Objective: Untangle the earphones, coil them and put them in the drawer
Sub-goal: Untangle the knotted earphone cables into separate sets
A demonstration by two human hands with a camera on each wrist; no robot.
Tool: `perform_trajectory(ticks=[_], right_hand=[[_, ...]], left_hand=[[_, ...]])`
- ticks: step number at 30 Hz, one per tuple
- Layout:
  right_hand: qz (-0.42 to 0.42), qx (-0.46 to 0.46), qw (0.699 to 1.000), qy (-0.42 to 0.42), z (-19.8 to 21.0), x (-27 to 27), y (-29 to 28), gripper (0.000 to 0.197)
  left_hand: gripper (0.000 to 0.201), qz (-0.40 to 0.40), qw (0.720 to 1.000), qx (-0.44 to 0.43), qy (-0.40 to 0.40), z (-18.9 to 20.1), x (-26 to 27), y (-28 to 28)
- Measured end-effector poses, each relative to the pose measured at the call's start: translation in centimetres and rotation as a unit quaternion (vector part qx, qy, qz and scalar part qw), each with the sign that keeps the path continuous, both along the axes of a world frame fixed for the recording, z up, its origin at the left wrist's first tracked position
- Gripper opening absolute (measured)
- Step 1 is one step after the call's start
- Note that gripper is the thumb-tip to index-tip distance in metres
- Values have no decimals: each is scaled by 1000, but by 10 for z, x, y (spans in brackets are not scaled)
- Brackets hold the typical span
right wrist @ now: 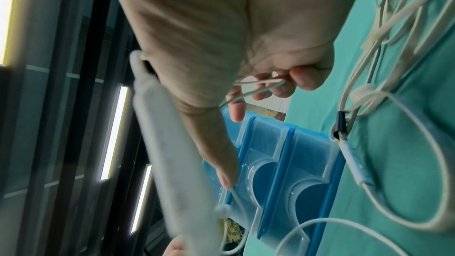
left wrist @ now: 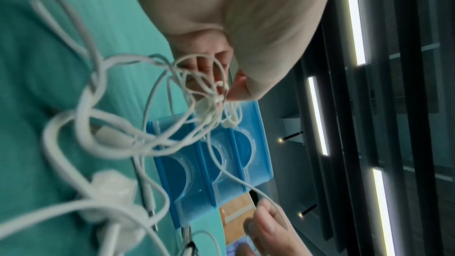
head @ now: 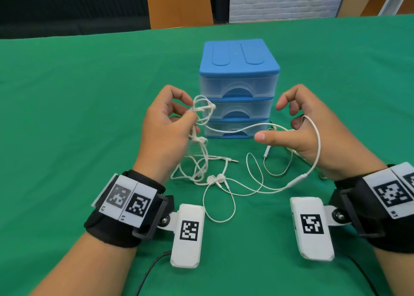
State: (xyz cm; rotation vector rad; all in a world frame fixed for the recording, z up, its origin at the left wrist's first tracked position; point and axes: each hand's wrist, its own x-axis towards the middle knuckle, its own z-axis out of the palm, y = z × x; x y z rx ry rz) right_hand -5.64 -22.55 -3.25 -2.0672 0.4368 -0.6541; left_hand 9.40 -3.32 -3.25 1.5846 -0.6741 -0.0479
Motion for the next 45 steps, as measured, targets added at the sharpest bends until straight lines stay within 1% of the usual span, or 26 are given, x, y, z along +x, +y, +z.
perform_trajectory(ticks=[2, 4, 6, 7, 10, 12, 14, 15, 17, 18, 20, 24, 28, 32, 35, 38, 41, 45], right_hand=[[-8, 20, 1000, -5, 0, -1, -3, 71], [-29, 17, 999, -12, -2, -1, -6, 63], [-42, 1, 999, -15, -2, -1, -7, 59], [-36, 8, 999, -10, -2, -1, -7, 59], [23, 76, 996, 27, -2, 0, -6, 57], [65, 80, 993, 57, -2, -1, -6, 51], [99, 91, 989, 60, 0, -3, -6, 40], [112, 86, 988, 56, 2, -4, -5, 39], [132, 55, 988, 56, 5, -5, -5, 46], [135, 54, 988, 54, 6, -5, -4, 49], [116, 46, 991, 46, 5, -6, -5, 55], [32, -4, 999, 40, 4, -5, -7, 61], [-25, -81, 994, 69, 7, -6, -6, 66], [-17, -122, 984, 132, 7, -7, -2, 67], [-16, -140, 977, 160, 9, -7, 1, 64], [-12, -127, 977, 169, 12, -8, 4, 66], [-15, -139, 973, 185, 14, -10, 5, 65], [-48, -167, 972, 160, 17, -13, 2, 63]], left_hand=[[21, 34, 999, -24, -10, 2, 5, 3], [22, 45, 998, -36, -17, 3, 7, 5], [20, 30, 999, -30, -21, 3, 4, 3], [18, 13, 999, -19, -26, 3, 2, 2], [15, -46, 997, 28, -47, 1, -3, 0], [15, -64, 995, 50, -55, 0, -5, 0], [14, -69, 994, 55, -58, 0, -5, 1], [13, -72, 994, 55, -59, 0, -6, 1], [13, -81, 993, 58, -61, -1, -6, 1], [13, -86, 993, 60, -62, -1, -6, 1], [11, -94, 992, 62, -61, -2, -5, 1], [9, -107, 990, 70, -56, -4, -3, 1], [9, -126, 989, 66, -38, -5, -2, 0], [9, -167, 985, 31, -16, -3, -8, -3], [9, -180, 983, 25, -17, -3, -9, -4], [8, -174, 984, 35, -17, -5, -7, -3], [8, -161, 986, 37, -17, -6, -6, -3], [8, -147, 988, 37, -9, -8, -3, -2]])
